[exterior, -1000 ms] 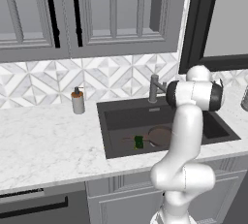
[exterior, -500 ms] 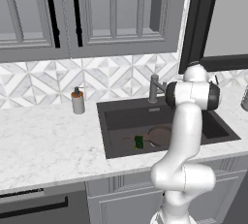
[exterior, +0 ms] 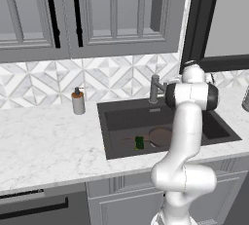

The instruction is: Pick the pan and sponge and place them into the sink. Then turn on the water.

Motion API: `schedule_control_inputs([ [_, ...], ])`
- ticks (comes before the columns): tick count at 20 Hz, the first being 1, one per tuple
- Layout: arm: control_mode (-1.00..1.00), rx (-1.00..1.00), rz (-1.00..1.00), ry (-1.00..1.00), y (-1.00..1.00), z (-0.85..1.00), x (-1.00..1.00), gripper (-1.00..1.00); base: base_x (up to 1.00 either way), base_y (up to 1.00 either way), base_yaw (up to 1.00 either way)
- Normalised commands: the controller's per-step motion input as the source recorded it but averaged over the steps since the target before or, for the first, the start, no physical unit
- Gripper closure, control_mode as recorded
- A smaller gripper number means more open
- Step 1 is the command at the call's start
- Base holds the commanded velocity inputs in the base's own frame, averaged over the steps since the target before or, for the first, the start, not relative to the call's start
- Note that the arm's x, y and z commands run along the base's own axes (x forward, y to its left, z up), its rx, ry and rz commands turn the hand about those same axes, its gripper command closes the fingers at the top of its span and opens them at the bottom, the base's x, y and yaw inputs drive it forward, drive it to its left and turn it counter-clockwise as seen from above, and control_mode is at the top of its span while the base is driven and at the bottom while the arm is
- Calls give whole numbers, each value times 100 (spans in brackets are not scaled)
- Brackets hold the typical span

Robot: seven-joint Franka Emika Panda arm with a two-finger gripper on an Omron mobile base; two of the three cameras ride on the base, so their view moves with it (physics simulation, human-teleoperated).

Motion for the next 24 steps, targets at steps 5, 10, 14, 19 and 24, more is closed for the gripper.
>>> schedule_control_inputs([
  [5, -100, 0, 0, 0, 0, 0, 23, -100, 0, 0, 0],
  [10, -100, 0, 0, 0, 5, -2, 20, -100, 0, 0, 0],
  [14, -100, 0, 0, 0, 0, -1, 20, -100, 0, 0, 0],
  [19, -100, 0, 0, 0, 0, -6, 16, -100, 0, 0, 0],
  [24, -100, 0, 0, 0, 0, -11, 16, -100, 0, 0, 0],
])
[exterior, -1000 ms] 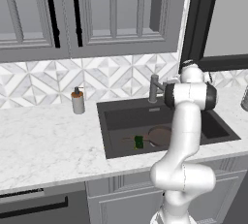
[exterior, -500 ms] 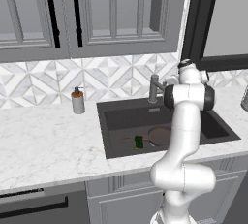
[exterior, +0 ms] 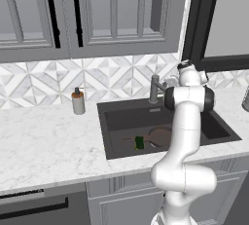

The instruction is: Pick the pan and sponge and place them into the sink. Then turn on the water.

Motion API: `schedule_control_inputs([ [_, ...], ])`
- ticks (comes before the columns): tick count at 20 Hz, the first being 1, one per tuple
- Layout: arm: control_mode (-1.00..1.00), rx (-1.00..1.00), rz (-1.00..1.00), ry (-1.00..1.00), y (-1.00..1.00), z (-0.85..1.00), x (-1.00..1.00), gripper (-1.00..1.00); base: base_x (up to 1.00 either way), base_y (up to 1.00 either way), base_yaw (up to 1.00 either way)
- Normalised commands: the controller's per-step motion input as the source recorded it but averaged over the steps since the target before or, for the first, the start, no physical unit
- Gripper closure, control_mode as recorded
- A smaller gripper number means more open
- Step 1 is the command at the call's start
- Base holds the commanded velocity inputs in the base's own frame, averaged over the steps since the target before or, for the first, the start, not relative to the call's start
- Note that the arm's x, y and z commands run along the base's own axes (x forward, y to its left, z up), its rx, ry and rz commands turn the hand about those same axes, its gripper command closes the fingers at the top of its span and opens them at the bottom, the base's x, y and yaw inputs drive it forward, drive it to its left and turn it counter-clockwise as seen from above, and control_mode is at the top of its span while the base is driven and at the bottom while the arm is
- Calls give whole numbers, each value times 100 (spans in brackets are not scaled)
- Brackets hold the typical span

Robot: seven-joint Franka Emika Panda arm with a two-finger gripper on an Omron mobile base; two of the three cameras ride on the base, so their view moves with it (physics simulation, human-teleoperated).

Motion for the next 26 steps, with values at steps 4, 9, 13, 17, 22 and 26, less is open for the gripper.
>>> schedule_control_inputs([
  [4, -100, 0, 0, 0, 0, -8, 16, -100, 0, 0, 0],
  [9, -100, 0, 0, 0, 12, -3, 15, -100, 0, 0, 0],
  [13, -100, 0, 1, 0, 19, -8, 11, -100, 0, 0, 0],
  [17, -100, 0, 0, 0, 5, -8, 15, -100, 0, 0, 0],
  [22, -100, 0, 0, 0, 0, -10, 27, 100, 0, 0, 0],
  [26, -100, 0, 0, 0, 0, -5, 21, 100, 0, 0, 0],
])
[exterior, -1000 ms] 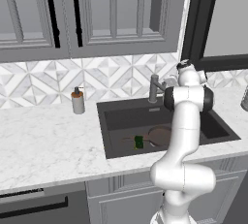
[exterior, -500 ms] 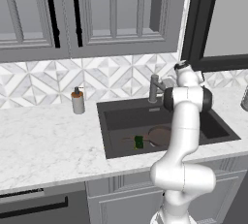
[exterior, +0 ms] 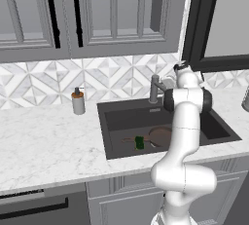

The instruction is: Pick the pan and sponge and place them into the sink. Then turn on the water.

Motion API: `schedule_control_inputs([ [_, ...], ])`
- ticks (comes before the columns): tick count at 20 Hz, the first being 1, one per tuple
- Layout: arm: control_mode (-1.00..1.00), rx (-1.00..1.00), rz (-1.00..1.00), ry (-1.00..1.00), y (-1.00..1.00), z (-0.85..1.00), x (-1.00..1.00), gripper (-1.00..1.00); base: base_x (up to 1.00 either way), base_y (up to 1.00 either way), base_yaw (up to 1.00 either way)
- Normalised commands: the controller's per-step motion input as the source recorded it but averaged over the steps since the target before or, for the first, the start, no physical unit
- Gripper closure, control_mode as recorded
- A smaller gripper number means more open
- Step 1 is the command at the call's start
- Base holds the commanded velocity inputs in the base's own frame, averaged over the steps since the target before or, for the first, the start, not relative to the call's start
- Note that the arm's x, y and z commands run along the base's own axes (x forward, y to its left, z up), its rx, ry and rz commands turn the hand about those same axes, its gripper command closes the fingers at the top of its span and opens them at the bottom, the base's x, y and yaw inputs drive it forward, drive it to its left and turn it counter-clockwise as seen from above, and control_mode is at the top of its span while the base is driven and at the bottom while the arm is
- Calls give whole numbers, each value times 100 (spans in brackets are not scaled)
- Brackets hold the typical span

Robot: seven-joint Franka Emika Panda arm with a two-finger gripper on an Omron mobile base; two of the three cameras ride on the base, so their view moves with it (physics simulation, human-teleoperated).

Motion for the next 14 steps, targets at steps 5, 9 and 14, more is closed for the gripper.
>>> schedule_control_inputs([
  [5, -100, 0, 0, 1, 0, 0, 12, 100, 0, 0, 0],
  [9, -100, 8, 0, 1, 0, 0, 8, 100, 0, 0, 0],
  [14, -100, 26, 0, 5, -23, 0, 6, 100, 0, 0, 0],
])
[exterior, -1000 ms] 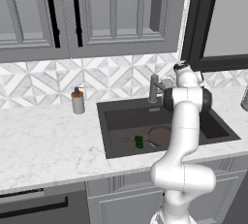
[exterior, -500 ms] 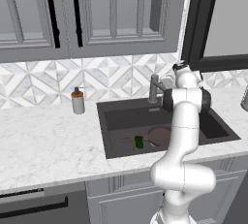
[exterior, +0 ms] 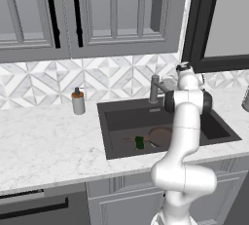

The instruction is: Pick the pan and sponge and place them into the sink. Then turn on the water.

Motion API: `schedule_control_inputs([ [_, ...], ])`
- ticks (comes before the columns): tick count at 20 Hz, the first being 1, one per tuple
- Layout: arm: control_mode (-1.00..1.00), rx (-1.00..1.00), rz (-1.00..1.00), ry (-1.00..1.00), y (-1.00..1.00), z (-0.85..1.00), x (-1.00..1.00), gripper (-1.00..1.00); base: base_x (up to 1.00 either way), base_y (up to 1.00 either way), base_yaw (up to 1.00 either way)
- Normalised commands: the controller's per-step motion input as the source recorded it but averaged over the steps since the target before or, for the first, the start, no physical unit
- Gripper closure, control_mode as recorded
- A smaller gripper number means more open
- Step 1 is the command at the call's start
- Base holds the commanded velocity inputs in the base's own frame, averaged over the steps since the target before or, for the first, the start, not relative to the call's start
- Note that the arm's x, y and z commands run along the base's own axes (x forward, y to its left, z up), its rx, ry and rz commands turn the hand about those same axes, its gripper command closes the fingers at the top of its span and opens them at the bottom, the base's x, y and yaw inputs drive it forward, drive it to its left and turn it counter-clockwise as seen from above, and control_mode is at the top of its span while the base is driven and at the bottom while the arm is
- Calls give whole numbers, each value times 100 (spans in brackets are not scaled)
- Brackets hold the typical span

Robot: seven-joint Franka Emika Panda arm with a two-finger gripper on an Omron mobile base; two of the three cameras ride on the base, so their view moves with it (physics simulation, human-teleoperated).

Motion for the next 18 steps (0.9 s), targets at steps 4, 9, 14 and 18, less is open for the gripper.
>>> schedule_control_inputs([
  [4, -100, 36, 0, 14, -41, 7, 8, 100, 0, 0, 0],
  [9, -100, 31, 0, 18, -37, 5, 5, 100, 0, 0, 0],
  [14, -100, 15, 0, 9, -17, 0, 1, 100, 0, 0, 0],
  [18, -100, 0, 0, 1, 0, 0, 0, 100, 0, 0, 0],
])
